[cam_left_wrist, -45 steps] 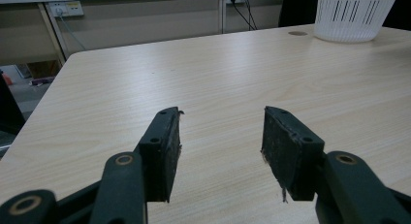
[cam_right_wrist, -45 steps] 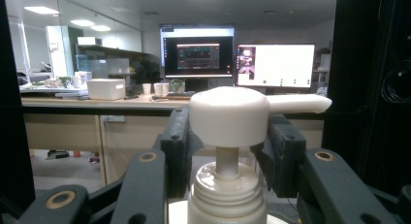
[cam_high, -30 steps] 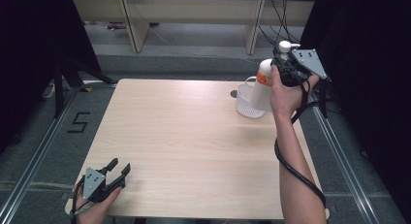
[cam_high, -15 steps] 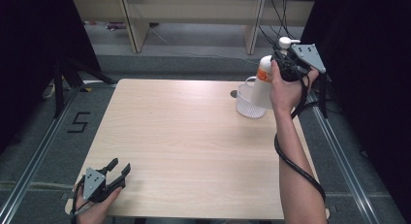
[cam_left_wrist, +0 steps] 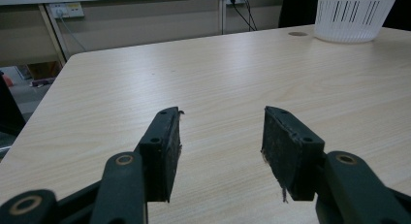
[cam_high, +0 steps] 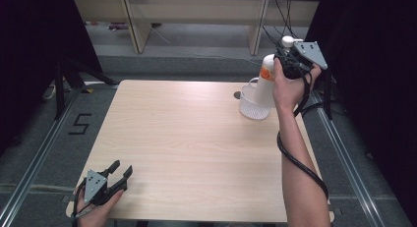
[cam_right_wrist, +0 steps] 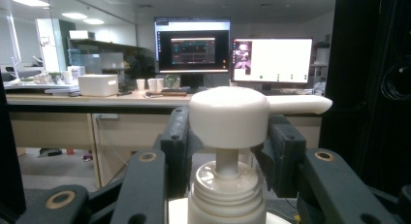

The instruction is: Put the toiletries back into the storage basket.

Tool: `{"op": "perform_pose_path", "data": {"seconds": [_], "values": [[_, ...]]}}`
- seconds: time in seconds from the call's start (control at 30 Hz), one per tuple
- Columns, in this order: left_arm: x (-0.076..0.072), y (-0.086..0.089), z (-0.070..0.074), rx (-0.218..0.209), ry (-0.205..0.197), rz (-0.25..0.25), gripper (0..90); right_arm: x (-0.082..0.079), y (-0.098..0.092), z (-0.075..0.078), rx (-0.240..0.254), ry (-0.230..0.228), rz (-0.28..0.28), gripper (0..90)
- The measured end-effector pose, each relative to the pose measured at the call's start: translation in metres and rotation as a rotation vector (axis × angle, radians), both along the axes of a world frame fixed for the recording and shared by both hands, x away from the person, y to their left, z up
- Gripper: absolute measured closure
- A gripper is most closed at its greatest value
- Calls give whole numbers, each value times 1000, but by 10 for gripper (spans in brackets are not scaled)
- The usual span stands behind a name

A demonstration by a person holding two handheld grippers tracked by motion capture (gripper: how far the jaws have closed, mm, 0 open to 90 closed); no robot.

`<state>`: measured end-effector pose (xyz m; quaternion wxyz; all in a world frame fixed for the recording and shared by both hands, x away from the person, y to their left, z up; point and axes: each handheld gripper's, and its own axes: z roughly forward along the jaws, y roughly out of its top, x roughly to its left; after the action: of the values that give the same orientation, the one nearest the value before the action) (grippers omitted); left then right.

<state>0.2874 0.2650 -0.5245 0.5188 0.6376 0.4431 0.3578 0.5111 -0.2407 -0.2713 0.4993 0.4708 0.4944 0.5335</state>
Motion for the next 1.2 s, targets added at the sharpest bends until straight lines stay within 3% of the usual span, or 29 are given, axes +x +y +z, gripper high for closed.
{"op": "perform_pose_path", "data": {"seconds": [1.2], "values": [[0,0,0,3,0,-4,476,28,-4,-3,0,32,-10,603]]}}
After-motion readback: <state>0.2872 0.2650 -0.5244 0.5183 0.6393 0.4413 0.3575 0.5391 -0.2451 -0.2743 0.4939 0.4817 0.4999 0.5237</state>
